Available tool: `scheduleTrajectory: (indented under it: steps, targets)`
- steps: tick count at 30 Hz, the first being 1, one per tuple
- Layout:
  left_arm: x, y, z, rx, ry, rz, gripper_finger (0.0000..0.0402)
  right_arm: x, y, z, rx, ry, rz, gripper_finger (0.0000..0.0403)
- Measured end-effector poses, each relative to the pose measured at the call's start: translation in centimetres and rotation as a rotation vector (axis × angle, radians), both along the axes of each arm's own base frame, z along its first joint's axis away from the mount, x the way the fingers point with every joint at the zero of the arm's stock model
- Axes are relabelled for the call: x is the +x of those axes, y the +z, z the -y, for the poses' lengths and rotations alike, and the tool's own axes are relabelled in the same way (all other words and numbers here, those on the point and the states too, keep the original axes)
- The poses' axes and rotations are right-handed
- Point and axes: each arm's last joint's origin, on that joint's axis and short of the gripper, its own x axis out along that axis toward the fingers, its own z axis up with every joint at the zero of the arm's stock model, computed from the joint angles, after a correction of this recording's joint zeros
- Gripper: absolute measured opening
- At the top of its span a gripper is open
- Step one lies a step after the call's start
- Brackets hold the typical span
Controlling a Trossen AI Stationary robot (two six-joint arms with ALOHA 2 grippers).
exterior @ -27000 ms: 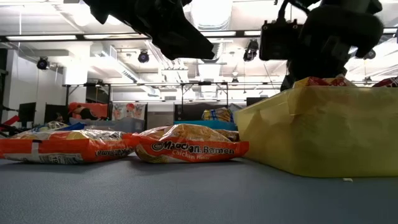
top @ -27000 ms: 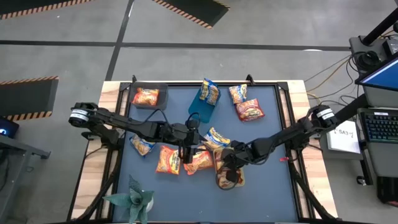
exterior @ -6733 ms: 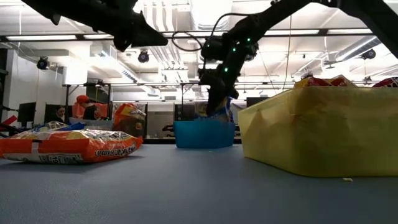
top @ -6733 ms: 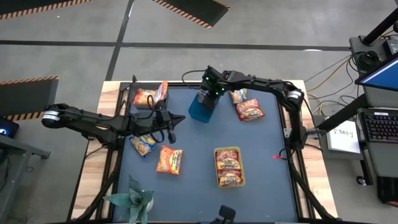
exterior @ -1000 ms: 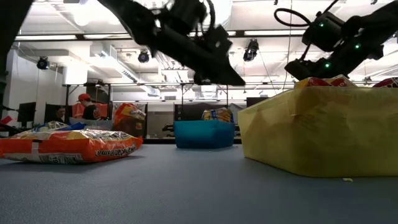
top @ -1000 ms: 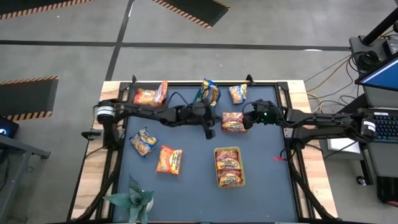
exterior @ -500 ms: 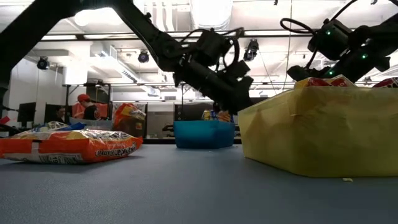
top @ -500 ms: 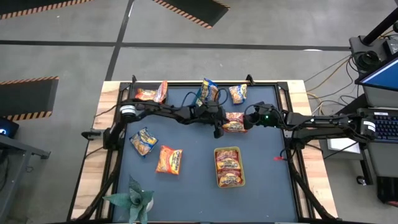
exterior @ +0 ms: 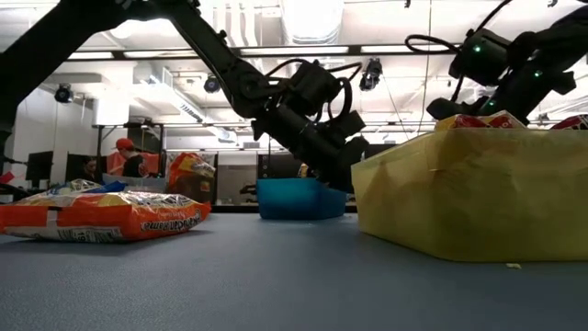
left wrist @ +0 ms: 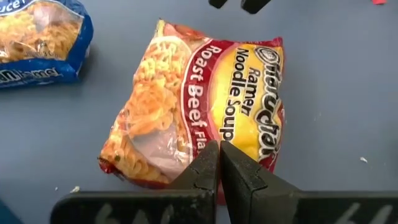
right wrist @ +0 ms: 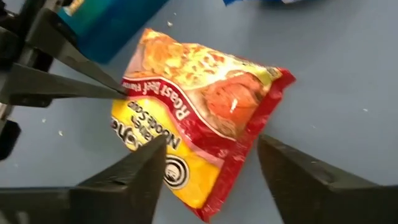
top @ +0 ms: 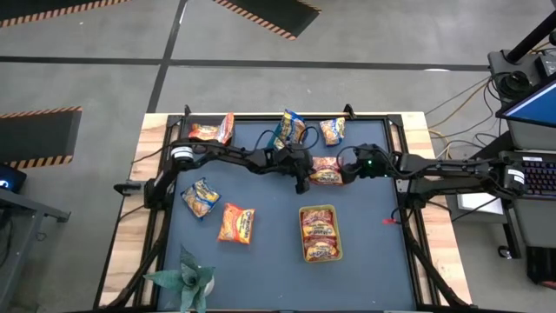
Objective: Sort Maruchan noodles
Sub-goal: Put the red noodle pack into the yellow bin
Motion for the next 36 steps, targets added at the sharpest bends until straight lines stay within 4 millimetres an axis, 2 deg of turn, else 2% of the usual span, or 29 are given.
scheduleTrajectory:
  steps: [5, 11, 16, 28, 36]
  targets:
    - [0.0, 0.0, -0.1, 0.01, 0.037, -0.011, 0.0, -0.2, -0.4, -0.1, 0.008, -0.001, -0.019, 0.0301]
    - [-0.2, -0.1, -0.1, 0.004, 0.053, -0.027, 0.0, -0.7, -1.5, -0.2, 0.017, -0.017, -0.033, 0.0333]
    - [-0.2, -0.2, -0.1, 0.0, 0.056, -0.038, 0.0, -0.9, -2.5, -0.3, 0.002, -0.033, 0.051, 0.0336]
    - [-0.3, -0.2, -0.1, -0.012, 0.065, -0.04, 0.0, -2.7, -5.6, -1.0, 0.003, -0.094, 0.248, 0.0334]
    - [-0.3, -0.2, -0.1, -0.016, 0.068, -0.041, 0.0, -2.5, -5.7, -0.9, -0.01, -0.117, 0.266, 0.0332]
